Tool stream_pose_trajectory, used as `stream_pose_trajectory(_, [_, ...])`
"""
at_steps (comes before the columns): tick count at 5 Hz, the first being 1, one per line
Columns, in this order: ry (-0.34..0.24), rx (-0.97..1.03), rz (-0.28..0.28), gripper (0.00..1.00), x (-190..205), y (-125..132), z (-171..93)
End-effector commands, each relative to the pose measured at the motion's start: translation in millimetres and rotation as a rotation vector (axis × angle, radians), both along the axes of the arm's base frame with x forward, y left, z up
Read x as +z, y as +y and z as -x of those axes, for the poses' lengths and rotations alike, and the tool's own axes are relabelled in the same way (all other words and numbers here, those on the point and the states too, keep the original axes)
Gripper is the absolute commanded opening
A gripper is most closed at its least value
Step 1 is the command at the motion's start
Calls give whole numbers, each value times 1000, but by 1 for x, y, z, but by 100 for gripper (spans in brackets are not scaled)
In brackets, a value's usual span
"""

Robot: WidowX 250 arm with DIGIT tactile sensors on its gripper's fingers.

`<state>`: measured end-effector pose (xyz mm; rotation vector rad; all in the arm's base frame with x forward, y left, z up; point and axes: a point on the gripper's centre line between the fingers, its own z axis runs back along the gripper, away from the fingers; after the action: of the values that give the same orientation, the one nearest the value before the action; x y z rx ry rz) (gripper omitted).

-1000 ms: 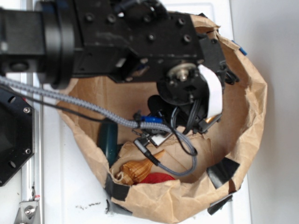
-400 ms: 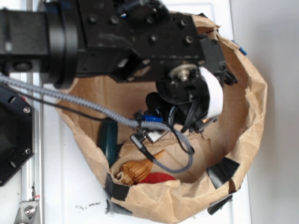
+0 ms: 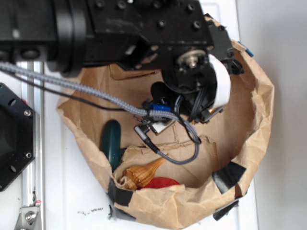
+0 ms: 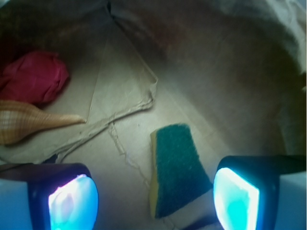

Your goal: Grab the green sponge.

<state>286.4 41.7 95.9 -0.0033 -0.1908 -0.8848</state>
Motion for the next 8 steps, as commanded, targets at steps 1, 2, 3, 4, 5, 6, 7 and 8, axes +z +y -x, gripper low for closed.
stream_pose_trajectory(1, [-48,6,-18,100,15,5,-7])
stream_pose_trajectory(2, [-48,6,-18,100,15,5,-7])
stream_pose_trajectory(3, [29,49,-49,100,5,16,-8])
stream_pose_trajectory(4, [47,31,-66,100,-2,22,0])
stream_pose_trajectory(5, [46,-8,-71,100,-2,22,13])
stream_pose_trajectory(6, [15,-9,-55,100,0,26,10])
stream_pose_trajectory(7, [-9,24,-55,100,-3,34,-6])
stream_pose_trajectory(8, [-19,48,-68,100,-8,37,-18])
